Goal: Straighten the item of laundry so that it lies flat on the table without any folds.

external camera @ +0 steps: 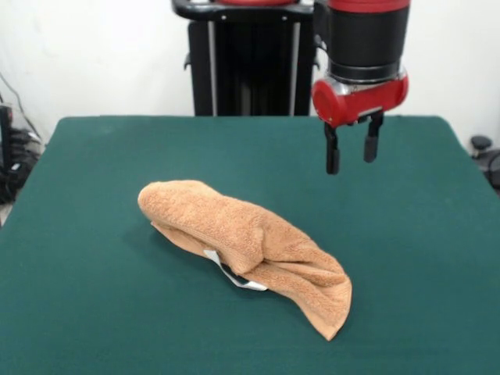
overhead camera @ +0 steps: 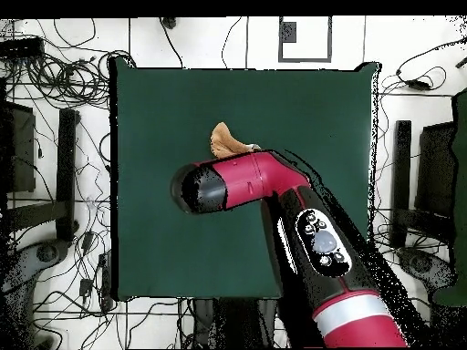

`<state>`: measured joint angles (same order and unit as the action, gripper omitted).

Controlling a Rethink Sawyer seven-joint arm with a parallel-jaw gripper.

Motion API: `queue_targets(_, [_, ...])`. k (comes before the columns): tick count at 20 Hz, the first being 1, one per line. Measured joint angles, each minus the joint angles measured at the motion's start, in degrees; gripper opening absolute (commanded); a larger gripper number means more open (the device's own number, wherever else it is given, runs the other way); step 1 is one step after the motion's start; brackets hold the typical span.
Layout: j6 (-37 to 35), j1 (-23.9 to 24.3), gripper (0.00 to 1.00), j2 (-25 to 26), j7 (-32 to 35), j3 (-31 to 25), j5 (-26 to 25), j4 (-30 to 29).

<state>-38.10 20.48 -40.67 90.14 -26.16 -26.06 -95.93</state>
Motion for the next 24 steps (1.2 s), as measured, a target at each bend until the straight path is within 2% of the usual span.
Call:
queue_targets(10, [-2.4, 1.1, 1.00, 2.2, 0.0, -0.4, -0.4, 4.5])
queue_targets(24, [-4.2, 5.9, 1.00, 4.8, 0.0, -2.4, -2.2, 8.5])
